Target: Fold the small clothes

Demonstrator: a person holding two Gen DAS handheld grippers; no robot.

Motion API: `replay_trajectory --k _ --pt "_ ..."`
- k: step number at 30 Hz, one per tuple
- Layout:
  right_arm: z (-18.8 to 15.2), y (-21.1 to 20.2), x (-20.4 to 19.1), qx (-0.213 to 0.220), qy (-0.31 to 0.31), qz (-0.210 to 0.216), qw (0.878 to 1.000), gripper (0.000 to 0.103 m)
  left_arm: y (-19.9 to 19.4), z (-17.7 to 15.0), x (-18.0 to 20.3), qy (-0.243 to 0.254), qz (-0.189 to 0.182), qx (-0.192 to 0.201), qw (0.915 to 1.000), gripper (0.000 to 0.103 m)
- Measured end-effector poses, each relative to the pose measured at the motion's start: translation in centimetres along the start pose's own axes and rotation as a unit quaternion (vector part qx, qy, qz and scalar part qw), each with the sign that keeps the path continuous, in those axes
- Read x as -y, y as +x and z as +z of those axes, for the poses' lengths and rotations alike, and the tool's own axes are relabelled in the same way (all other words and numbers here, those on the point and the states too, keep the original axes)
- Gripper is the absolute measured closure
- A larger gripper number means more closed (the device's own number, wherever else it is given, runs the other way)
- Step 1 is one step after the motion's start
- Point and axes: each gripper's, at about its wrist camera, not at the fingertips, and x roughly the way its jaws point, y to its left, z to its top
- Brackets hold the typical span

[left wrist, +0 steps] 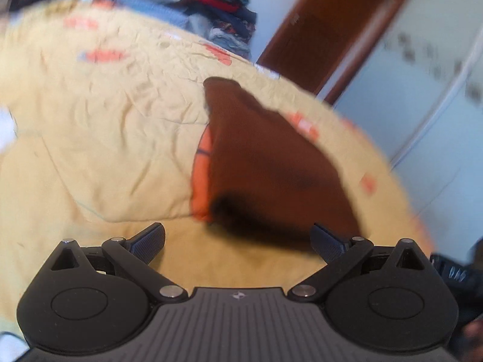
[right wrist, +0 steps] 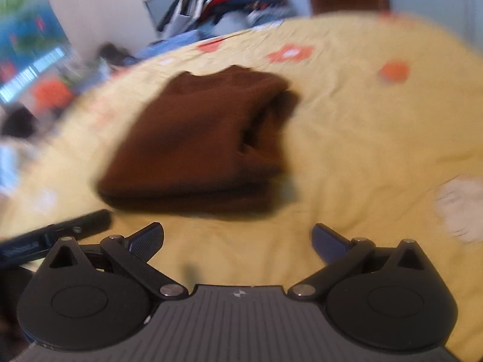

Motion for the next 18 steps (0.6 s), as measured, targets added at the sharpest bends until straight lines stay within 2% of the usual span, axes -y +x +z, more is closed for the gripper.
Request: replay_trajectory --k 2,4,5,6,7,8,9,10,12,15,16,17,18 --pt "1.9 0.4 1.3 -0.008 0.051 0.036 0.998 0.0 1.4 1.7 -1.1 -0.057 -0.017 -0.024 0.9979 0.0" --pt "3.3 1.5 2.1 -0.017 0.077 0.031 0.996 0.0 3.3 2.6 -1.1 -0.053 -0.005 -0.048 0.9974 0.003" --pt "3.8 2.2 2.4 -0.028 0.088 0.031 0.995 0.005 3.7 2.9 -0.6 -0.037 0.003 -0.047 0.9982 0.012" --pt "4.0 3.0 2.6 -0.041 0.095 0.039 0.994 0.013 4.3 3.1 -0.1 -0.023 0.008 -0.057 0.9981 0.033" --pt "4.2 3.3 2.6 -0.039 0.094 0.049 0.994 0.017 4.8 3.3 0.2 -0.014 0.007 -0.07 0.9974 0.046" --pt "4.3 3.7 2.5 -0.047 0.096 0.048 0.993 0.032 5.3 3.3 0.4 -0.007 0.007 -0.085 0.9964 0.074" --pt "4.4 4.0 2.4 -0.058 0.092 0.039 0.993 0.058 5.6 3.2 0.6 0.001 0.014 -0.095 0.9954 0.082" --pt "4.3 4.2 2.4 -0.068 0.081 0.035 0.994 0.067 5.5 3.3 0.7 0.01 0.021 -0.092 0.9955 0.084" --pt "3.9 3.4 1.4 -0.064 0.041 0.034 0.996 0.074 4.5 3.5 1.1 0.03 0.024 -0.084 0.9957 0.086" --pt "3.0 2.7 0.3 -0.072 -0.033 0.0 0.997 0.075 4.5 3.1 1.0 0.07 0.04 -0.09 0.9927 0.085" --pt "2.9 3.1 0.9 -0.074 -0.035 -0.007 0.997 0.076 4.8 2.8 0.8 0.079 0.041 -0.092 0.9918 0.083" --pt "2.8 3.0 1.4 -0.066 -0.025 0.004 0.997 0.083 4.5 2.4 0.9 0.088 0.041 -0.08 0.9921 0.08" --pt "2.8 2.7 2.0 -0.064 -0.009 0.012 0.998 0.078 4.1 2.2 1.1 0.092 0.043 -0.074 0.9921 0.073"
